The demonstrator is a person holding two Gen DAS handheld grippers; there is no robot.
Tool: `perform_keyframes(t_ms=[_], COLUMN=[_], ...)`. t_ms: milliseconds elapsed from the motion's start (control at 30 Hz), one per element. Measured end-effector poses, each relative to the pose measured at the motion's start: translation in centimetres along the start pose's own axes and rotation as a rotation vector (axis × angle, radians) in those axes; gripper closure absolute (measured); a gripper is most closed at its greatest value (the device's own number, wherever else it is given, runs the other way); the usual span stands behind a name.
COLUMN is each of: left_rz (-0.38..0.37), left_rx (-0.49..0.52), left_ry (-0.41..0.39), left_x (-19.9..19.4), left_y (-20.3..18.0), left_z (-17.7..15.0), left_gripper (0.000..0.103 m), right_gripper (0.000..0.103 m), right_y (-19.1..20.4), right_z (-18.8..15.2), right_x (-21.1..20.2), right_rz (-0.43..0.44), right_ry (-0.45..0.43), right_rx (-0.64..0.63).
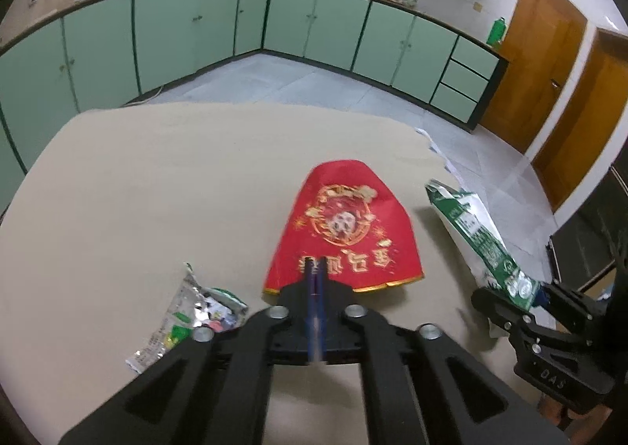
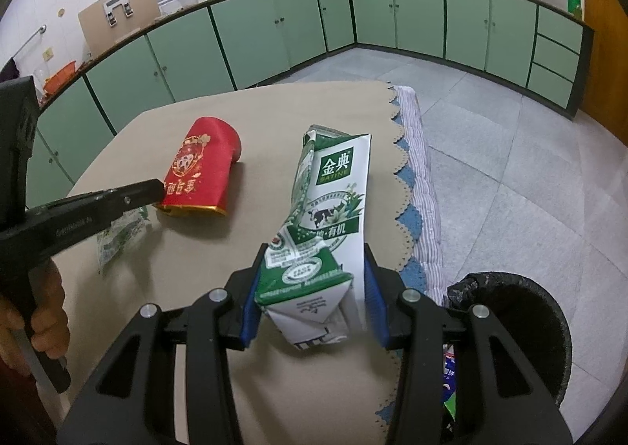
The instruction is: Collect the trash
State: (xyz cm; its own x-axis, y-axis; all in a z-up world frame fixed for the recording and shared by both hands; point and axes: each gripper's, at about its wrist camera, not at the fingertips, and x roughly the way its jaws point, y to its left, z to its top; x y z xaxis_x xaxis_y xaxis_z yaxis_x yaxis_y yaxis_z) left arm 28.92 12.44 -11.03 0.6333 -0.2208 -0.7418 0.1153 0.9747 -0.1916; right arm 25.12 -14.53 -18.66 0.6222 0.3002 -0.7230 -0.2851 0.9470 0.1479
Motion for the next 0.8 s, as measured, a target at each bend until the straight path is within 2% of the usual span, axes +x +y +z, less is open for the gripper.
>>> perform_keyframes(t_ms=[67,167,333,433,567,633,700,800], left_rz=[-0.006,-0.04,-0.066,-0.12,-0.12,-0.121,-0.118,-0.128], left_rx=[-0.02,-0.026,-0.03,-0.061,-0.024,-0.007,0.0,0.0], left_ry=[-0.005,0.001,0.048,0.076,0.074,0.078,0.069,0.055], left_x=[0.0,0.1,1.8,2.8,2.9,2.9,2.8,2.5], left_y=[0.5,0.8,0.8,1.4,0.9,0.5,0.2,-0.3], left_z=[0.1,0.2,0.8,1.1,0.8,0.5,0.3,0.0], left_gripper=[0.05,0.049,0.04,0.039,0.048,0.067,0.073,0.075], right_gripper=[0.06,0.06,0.061,0.061,0.06,0.06,0.06,0.06], right_y=[0.1,0.2,0.2,0.2,0.5,0.4,0.4,0.4], right_z=[0.0,0.1,1.2,1.3,1.0,1.1,1.1,1.3], right_x=[0.1,0.1,0.3,0.9,1.4,1.5,1.6,1.7], right_rz=[-0.002,-0.006,-0.006,-0.011,-0.016,-0.011,-0.006,-0.005], right_ry=[0.003,-0.001,-0.014,0.002,0.013,0.016,0.019,0.022], right_rx=[-0.004,-0.007,-0.025,-0.037,-0.042,-0.04,-0.037,-0.038])
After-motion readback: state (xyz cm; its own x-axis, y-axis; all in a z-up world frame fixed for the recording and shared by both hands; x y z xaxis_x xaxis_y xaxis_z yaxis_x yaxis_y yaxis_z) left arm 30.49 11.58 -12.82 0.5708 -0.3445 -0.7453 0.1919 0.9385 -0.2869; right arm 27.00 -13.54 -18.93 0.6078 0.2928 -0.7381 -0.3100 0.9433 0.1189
